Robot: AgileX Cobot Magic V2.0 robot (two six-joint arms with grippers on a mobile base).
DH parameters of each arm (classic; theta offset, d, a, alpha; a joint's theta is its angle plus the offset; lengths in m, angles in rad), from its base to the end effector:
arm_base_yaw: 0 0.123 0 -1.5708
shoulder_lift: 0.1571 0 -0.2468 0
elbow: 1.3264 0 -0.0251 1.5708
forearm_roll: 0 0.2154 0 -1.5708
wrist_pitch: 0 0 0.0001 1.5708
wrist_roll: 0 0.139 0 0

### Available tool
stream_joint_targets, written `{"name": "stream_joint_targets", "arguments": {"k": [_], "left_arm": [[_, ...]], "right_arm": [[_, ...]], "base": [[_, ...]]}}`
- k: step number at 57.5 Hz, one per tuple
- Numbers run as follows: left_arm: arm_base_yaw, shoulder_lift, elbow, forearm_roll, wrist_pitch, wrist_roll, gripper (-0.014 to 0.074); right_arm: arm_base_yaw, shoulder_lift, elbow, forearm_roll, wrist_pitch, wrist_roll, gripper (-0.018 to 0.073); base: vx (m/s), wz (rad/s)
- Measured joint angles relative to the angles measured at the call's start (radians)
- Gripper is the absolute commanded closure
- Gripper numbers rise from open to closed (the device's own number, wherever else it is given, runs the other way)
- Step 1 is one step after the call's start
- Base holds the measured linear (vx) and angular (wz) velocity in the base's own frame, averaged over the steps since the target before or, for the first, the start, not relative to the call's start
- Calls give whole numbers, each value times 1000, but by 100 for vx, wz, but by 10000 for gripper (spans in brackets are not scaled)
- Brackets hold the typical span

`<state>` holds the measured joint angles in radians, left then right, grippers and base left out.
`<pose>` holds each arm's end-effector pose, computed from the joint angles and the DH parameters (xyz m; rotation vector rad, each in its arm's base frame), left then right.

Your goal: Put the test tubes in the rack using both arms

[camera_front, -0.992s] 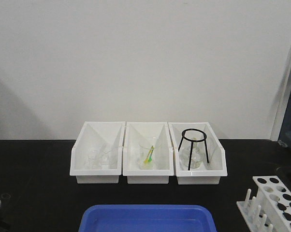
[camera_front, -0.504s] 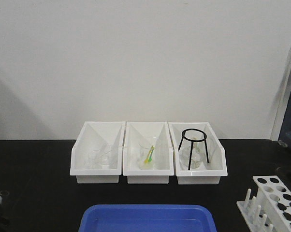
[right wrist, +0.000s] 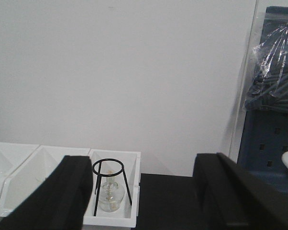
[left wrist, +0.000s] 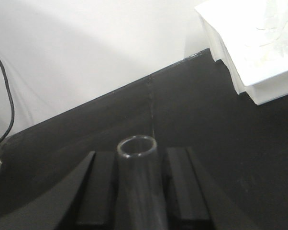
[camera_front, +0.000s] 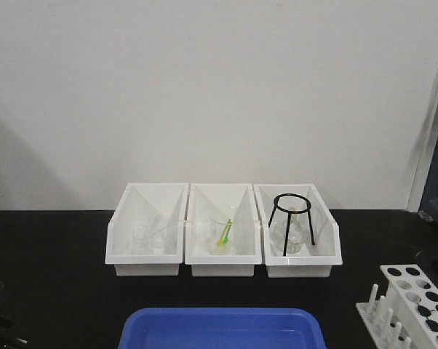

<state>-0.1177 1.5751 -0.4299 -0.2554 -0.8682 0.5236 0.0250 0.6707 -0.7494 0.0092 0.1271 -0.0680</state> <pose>0.3018 -0.0087 0.1632 0.2813 1.7635 0.3443 0.1802 0.0047 0.3704 -0.0652 1.5306 -0.0261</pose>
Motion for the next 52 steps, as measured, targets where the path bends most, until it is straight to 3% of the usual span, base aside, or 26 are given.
{"name": "stream_joint_targets", "arguments": {"k": [25,44,52], "left_arm": [[0,5,0,0,16,0,181],[0,94,-1,0,-36,-1,181],[0,105,-2,0,-49,-1,220]], "right_arm": [[0,0,0,3,2,1,64],[0,0,0,3,25,1,64],[0,0,0,3,25,1,64]], "base": [[0,0],[0,0],[0,0]]}}
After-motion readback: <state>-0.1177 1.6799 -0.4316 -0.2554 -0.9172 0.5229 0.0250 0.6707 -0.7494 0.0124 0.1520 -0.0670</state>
